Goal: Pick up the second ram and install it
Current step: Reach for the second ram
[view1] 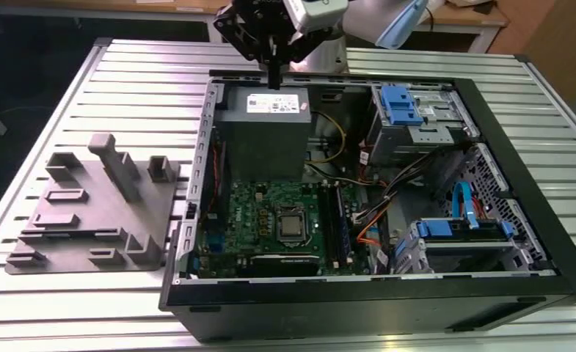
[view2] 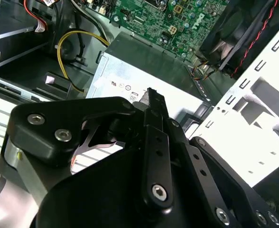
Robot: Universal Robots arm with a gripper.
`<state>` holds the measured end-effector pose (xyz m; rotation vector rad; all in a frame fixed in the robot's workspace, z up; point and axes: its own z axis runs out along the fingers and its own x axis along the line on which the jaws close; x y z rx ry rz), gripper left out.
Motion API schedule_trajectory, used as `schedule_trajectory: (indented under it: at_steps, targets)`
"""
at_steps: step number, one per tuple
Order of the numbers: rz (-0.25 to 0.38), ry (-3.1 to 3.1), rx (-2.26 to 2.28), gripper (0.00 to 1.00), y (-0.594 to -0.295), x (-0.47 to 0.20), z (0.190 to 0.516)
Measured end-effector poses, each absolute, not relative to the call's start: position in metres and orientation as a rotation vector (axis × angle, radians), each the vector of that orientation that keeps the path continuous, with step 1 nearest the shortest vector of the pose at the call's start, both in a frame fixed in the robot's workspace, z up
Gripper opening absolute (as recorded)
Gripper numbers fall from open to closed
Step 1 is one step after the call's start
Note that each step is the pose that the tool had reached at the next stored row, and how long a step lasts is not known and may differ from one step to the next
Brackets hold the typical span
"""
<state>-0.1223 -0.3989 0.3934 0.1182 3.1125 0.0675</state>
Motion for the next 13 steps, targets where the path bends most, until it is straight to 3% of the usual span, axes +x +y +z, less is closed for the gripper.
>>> schedule_trajectory:
  at_steps: [13]
  targets:
    - [0.068, 3.112, 0.118, 0.07, -0.399, -0.147, 0.393]
